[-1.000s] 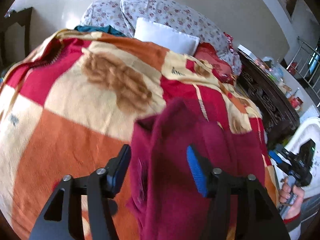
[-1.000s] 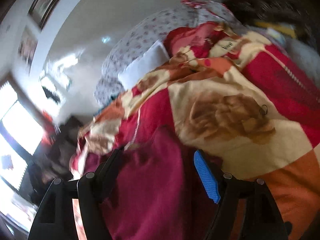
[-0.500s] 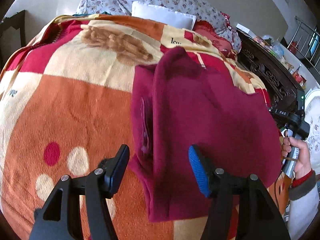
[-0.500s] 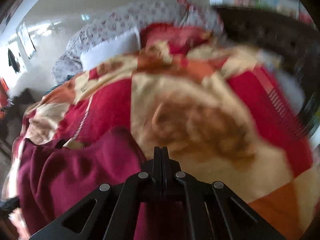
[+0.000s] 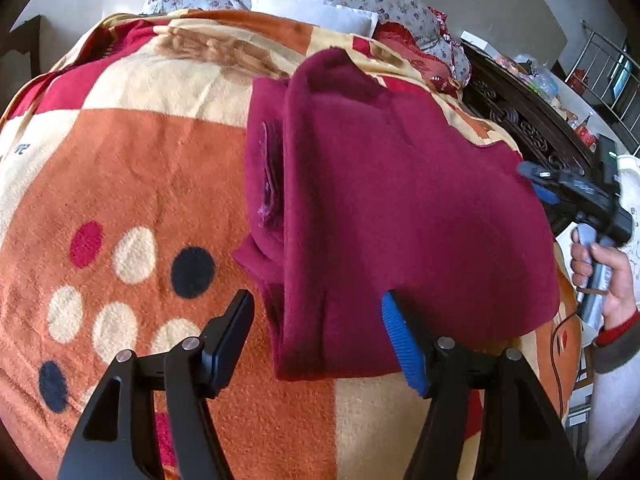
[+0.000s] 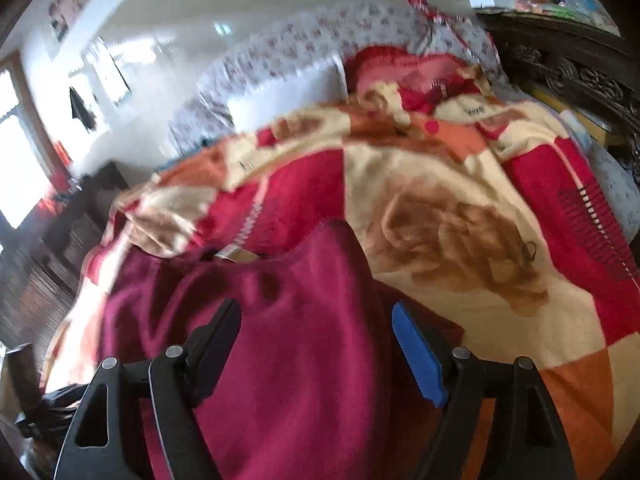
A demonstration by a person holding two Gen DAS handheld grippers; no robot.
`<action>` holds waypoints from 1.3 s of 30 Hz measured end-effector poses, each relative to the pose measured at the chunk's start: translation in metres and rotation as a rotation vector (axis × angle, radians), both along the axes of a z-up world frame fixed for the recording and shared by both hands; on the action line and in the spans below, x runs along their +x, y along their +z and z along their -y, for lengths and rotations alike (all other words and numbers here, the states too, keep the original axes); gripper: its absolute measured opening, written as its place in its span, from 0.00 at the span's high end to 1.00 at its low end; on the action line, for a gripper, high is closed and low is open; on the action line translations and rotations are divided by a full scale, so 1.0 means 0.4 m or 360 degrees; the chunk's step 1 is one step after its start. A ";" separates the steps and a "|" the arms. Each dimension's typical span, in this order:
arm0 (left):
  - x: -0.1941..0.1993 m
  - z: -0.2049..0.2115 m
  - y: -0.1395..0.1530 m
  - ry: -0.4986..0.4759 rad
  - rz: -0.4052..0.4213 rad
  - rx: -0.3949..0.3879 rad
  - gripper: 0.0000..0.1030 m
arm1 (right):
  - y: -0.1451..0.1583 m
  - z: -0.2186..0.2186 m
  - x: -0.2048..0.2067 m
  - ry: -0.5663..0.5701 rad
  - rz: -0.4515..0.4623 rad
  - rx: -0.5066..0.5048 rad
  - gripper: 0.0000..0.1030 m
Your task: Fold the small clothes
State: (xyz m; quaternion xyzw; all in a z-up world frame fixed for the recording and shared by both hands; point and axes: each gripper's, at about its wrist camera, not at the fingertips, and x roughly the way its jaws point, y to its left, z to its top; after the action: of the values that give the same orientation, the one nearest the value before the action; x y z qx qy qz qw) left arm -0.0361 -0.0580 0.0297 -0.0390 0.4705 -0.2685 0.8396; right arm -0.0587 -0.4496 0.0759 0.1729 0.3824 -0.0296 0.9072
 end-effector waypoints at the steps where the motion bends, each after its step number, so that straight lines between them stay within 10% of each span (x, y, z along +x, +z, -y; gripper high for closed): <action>1: 0.001 0.002 -0.002 -0.0006 0.0002 0.0007 0.36 | -0.016 -0.001 0.017 -0.0011 -0.0047 -0.0042 0.75; 2: 0.001 0.004 -0.003 -0.0010 0.0005 0.0012 0.36 | -0.021 0.000 0.024 -0.0028 -0.0059 -0.0099 0.92; 7: 0.019 0.005 -0.021 -0.0003 0.0005 0.0024 0.30 | -0.012 0.023 0.031 -0.0135 -0.0018 -0.0327 0.92; 11: 0.025 0.001 -0.029 0.0031 -0.0024 -0.0002 0.30 | -0.064 0.068 0.043 -0.0200 -0.0049 -0.0146 0.91; 14: 0.012 -0.002 -0.019 0.0016 -0.0008 0.0015 0.30 | -0.023 0.088 -0.034 -0.0218 0.0025 0.0055 0.60; 16: 0.002 -0.010 -0.016 0.0011 -0.0007 0.0015 0.30 | 0.001 0.084 -0.106 -0.0197 0.0076 0.0138 0.19; 23: -0.016 -0.032 -0.028 0.0031 -0.0011 -0.0035 0.30 | -0.017 -0.007 -0.324 0.0004 0.0026 0.0141 0.19; 26: -0.019 -0.025 -0.030 0.0029 -0.0019 -0.0062 0.30 | -0.092 -0.043 -0.337 0.0088 -0.0060 0.0212 0.38; 28: -0.017 -0.013 -0.034 0.0012 -0.0012 -0.0036 0.35 | -0.143 -0.066 -0.325 0.0110 -0.0128 0.0187 0.74; 30: -0.016 -0.001 -0.033 -0.0036 -0.0027 -0.0012 0.62 | -0.133 -0.078 -0.332 0.0121 -0.0093 0.0139 0.83; 33: -0.026 -0.007 -0.011 -0.0056 0.0017 0.0009 0.78 | -0.060 -0.089 -0.368 0.0142 0.0022 0.0026 0.90; 39: -0.044 -0.029 -0.036 -0.0025 0.0026 0.0002 0.81 | -0.094 -0.099 -0.366 0.0106 -0.0118 -0.0137 0.93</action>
State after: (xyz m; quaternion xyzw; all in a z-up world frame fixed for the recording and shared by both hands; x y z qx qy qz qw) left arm -0.0537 -0.0466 0.0154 -0.0326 0.4641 -0.2750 0.8414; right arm -0.2053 -0.4101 0.0382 0.1195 0.4197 -0.0221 0.8995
